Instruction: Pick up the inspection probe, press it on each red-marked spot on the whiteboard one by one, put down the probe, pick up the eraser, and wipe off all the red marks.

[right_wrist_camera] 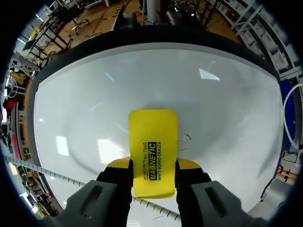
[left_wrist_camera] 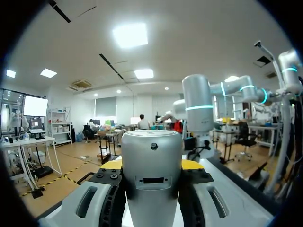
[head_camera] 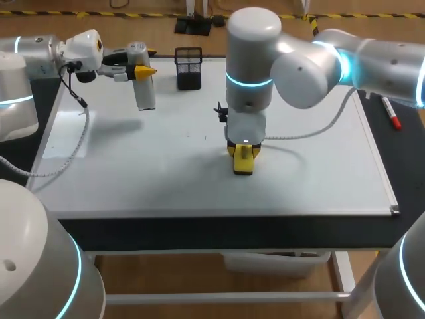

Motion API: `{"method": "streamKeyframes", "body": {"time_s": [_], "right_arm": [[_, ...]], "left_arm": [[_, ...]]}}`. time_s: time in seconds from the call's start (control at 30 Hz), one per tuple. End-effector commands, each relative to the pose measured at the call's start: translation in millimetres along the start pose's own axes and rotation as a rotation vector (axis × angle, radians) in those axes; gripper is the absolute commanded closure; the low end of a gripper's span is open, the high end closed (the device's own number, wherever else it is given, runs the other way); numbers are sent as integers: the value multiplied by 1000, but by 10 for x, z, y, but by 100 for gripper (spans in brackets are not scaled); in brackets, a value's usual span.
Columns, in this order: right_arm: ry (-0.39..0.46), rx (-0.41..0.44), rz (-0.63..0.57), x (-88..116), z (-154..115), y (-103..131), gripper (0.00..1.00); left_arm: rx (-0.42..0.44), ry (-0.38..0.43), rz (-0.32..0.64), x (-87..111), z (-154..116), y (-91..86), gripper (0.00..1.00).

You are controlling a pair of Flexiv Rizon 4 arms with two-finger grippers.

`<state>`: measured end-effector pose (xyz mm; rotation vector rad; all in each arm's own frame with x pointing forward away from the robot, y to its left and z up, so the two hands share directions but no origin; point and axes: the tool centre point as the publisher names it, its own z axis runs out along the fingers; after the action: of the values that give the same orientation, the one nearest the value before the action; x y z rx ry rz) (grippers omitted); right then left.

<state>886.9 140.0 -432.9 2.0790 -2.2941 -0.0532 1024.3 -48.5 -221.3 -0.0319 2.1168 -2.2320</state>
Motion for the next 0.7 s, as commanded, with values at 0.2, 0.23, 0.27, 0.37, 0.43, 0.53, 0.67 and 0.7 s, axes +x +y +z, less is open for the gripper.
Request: {"method": "streamKeyframes", "body": {"time_s": [0.2,0.23,0.27,0.37,0.43,0.53,0.67,0.7], "right_arm": [[9,9,13,132,47,-16,100],[10,10,15,141,38,-18,100],[11,12,16,150,26,-19,100],[14,14,19,180,-15,-26,100],[21,6,20,190,-52,-28,100],[23,-15,15,194,-134,-38,100],[10,1,2,205,-258,-71,100],[13,8,3,208,-285,-85,100]], "left_arm": [[-2,-1,0,11,-2,-20,100],[-2,-1,0,11,-2,-20,100],[-2,-1,0,11,-2,-20,100],[-2,-1,0,11,-2,-20,100],[-2,-1,0,11,-2,-20,100],[-2,-1,0,11,-2,-20,100],[-2,-1,0,11,-2,-20,100],[-2,-1,0,11,-2,-20,100]]}}
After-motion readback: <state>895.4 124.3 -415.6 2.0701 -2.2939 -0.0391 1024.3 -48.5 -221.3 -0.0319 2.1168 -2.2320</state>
